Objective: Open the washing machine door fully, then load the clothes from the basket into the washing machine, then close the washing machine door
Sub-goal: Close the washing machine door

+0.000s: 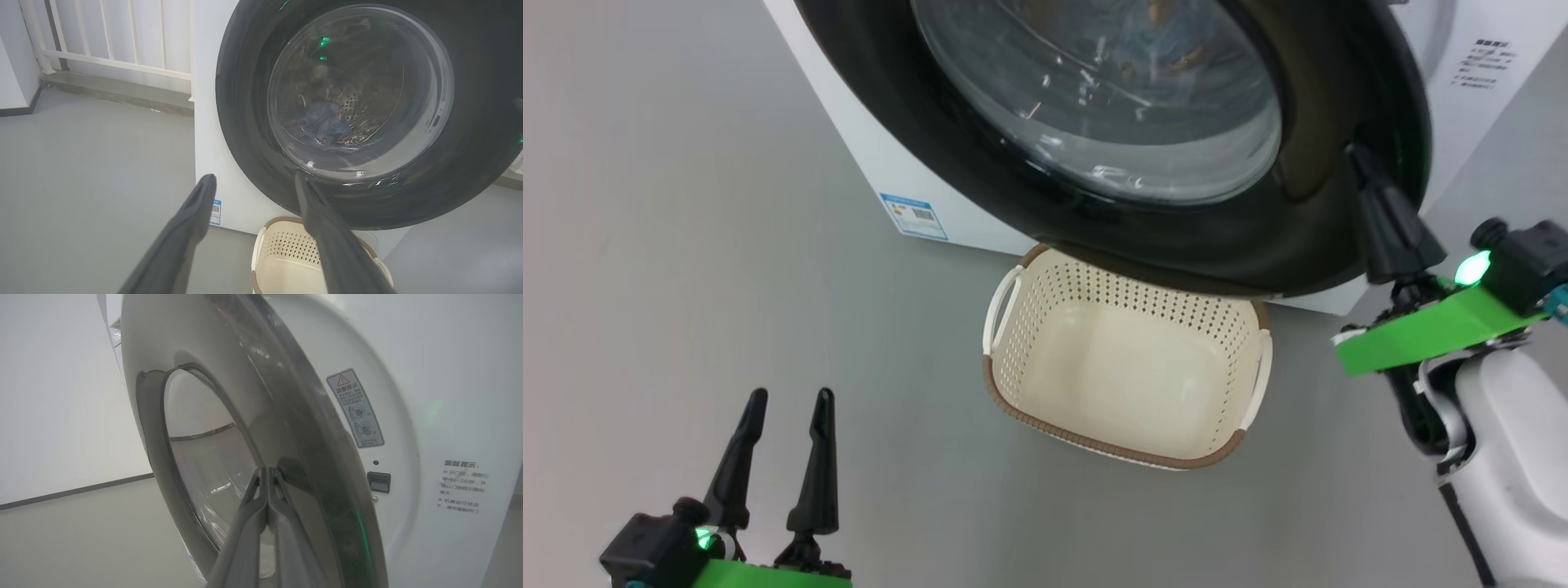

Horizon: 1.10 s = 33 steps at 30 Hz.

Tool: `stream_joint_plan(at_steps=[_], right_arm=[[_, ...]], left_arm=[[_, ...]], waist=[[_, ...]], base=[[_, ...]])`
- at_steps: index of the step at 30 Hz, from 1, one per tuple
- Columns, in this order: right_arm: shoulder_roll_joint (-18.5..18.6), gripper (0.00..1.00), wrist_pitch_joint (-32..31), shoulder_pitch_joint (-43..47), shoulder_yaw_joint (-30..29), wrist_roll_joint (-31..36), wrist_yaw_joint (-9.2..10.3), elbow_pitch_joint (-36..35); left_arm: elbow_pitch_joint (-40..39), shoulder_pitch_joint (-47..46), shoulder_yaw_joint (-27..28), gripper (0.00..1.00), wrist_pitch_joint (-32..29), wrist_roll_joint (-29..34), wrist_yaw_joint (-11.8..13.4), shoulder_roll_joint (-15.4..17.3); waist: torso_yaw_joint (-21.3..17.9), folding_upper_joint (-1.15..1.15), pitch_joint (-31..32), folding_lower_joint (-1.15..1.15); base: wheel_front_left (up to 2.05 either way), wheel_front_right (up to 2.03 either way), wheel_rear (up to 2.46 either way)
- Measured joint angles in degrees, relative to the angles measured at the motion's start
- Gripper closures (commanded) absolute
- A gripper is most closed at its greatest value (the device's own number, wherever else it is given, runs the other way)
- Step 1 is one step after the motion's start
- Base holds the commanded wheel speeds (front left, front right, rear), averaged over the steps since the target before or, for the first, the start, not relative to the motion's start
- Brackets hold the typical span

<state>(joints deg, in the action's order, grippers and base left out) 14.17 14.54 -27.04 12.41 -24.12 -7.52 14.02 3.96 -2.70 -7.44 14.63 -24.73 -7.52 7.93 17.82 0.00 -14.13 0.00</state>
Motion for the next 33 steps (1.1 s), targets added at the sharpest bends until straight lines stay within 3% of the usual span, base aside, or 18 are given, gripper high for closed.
stream_joint_plan(at_steps=[22,33], right_arm=[[3.10,1.00,0.18,-13.76,-6.66,0.00,0.00,4.33],[2.85,1.00,0.38,-15.11,-7.12,0.55,-0.46,4.19]], left_arm=[[-1.16,-4.83,-1.58,0.00,0.00,-0.36,0.00,-2.40],[-1.42,-5.84,-1.60,0.00,0.00,-0.35,0.00,-3.14]], waist=[[3.85,0.00,-8.54,0.00],[4.39,0.00,-10.00,0.00]], base=[[0.00,0.00,0.00],[0.00,0.00,0.00]])
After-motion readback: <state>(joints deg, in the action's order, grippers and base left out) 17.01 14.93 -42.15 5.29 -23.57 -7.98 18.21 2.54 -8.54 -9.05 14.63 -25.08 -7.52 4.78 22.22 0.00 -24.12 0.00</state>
